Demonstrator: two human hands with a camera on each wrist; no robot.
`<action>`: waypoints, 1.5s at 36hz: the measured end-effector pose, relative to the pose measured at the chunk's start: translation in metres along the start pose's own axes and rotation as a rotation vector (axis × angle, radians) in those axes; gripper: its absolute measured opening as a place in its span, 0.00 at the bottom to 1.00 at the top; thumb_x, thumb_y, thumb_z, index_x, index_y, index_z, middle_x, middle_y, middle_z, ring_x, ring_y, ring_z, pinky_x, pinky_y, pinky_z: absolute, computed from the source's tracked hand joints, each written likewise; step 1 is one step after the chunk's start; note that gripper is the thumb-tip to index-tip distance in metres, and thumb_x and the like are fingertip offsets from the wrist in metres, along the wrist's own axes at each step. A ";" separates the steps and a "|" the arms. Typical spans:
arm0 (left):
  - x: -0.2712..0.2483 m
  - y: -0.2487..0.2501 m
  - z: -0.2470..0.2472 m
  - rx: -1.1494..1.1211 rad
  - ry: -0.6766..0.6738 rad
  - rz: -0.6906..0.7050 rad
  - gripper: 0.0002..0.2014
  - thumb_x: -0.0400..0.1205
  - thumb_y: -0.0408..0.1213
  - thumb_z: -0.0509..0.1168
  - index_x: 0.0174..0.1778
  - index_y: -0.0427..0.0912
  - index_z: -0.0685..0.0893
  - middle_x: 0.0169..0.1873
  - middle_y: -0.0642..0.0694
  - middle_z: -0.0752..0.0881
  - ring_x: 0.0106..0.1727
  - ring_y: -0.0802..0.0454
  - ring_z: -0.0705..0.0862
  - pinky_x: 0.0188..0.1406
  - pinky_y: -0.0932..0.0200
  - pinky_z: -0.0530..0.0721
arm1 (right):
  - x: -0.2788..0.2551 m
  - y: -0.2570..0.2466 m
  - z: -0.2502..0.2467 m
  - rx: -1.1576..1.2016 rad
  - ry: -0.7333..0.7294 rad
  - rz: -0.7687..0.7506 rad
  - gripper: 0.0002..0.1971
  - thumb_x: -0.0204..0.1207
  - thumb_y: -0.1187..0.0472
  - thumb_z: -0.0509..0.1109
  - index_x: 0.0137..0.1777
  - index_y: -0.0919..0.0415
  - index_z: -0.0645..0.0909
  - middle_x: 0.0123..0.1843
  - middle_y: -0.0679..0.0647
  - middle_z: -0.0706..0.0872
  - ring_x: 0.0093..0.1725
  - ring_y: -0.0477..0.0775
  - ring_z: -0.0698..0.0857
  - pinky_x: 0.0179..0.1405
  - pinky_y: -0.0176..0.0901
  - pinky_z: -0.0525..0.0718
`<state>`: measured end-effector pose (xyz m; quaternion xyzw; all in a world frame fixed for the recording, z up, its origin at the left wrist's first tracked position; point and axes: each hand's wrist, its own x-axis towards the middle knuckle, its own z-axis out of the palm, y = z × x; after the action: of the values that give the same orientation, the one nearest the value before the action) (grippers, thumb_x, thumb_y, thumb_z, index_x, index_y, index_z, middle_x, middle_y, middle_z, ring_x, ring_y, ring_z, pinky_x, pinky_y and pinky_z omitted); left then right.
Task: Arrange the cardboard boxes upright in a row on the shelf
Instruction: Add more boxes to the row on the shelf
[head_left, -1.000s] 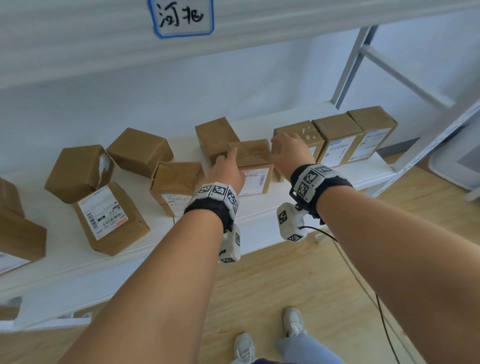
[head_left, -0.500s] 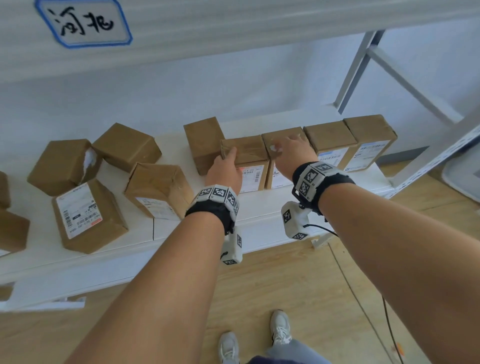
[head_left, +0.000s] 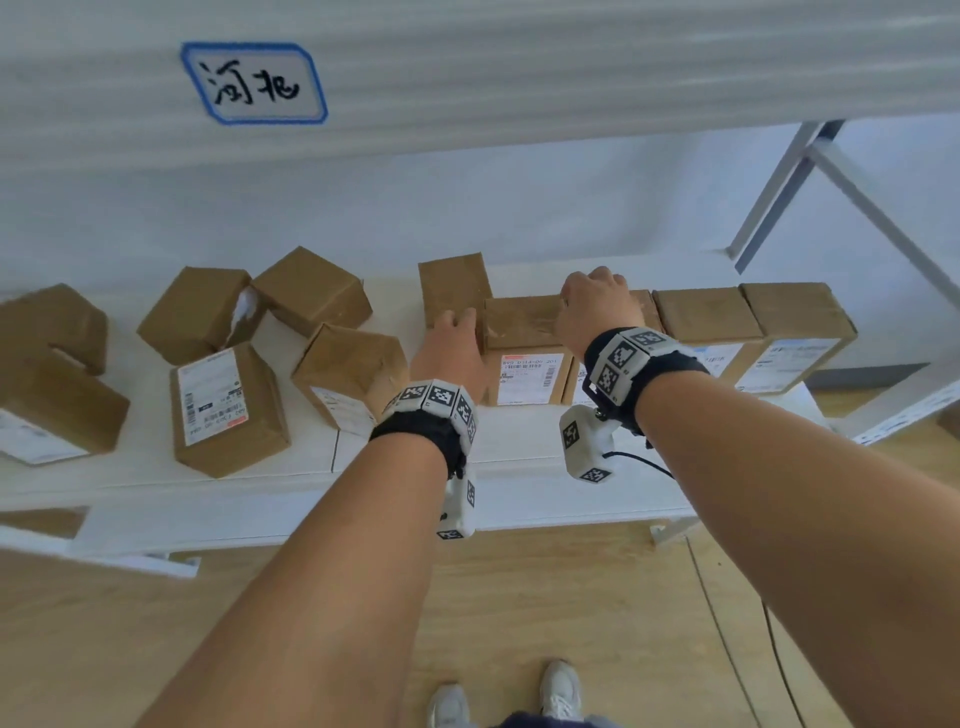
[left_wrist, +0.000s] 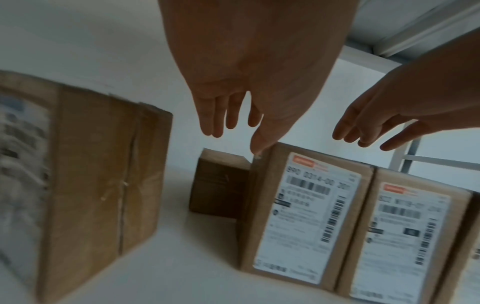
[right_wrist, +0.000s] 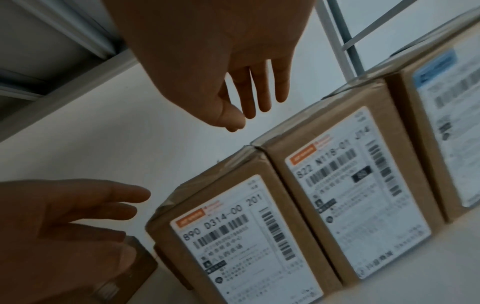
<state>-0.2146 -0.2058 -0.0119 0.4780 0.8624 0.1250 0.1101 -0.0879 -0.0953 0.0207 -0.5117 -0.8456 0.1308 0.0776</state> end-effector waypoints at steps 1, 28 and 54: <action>-0.001 -0.005 -0.004 0.036 0.013 -0.005 0.30 0.81 0.28 0.59 0.80 0.43 0.63 0.76 0.42 0.67 0.73 0.42 0.71 0.68 0.48 0.78 | 0.002 -0.005 0.000 0.009 -0.003 -0.014 0.18 0.75 0.69 0.57 0.63 0.61 0.77 0.65 0.60 0.75 0.64 0.61 0.73 0.63 0.56 0.77; 0.022 -0.143 -0.037 0.212 -0.033 -0.171 0.35 0.84 0.30 0.56 0.85 0.44 0.49 0.85 0.37 0.46 0.85 0.36 0.48 0.84 0.43 0.49 | 0.036 -0.145 0.068 -0.089 -0.200 -0.092 0.19 0.78 0.64 0.58 0.68 0.62 0.73 0.69 0.63 0.72 0.69 0.65 0.72 0.68 0.55 0.74; 0.043 -0.194 -0.051 0.236 -0.013 -0.155 0.36 0.84 0.35 0.60 0.85 0.43 0.48 0.85 0.38 0.46 0.85 0.36 0.47 0.84 0.44 0.50 | 0.082 -0.163 0.113 -0.491 -0.373 0.128 0.46 0.76 0.31 0.58 0.85 0.55 0.45 0.81 0.69 0.60 0.79 0.70 0.63 0.77 0.75 0.50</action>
<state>-0.4071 -0.2738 -0.0294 0.4204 0.9047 0.0106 0.0682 -0.2936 -0.1109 -0.0381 -0.5343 -0.8177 0.0191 -0.2132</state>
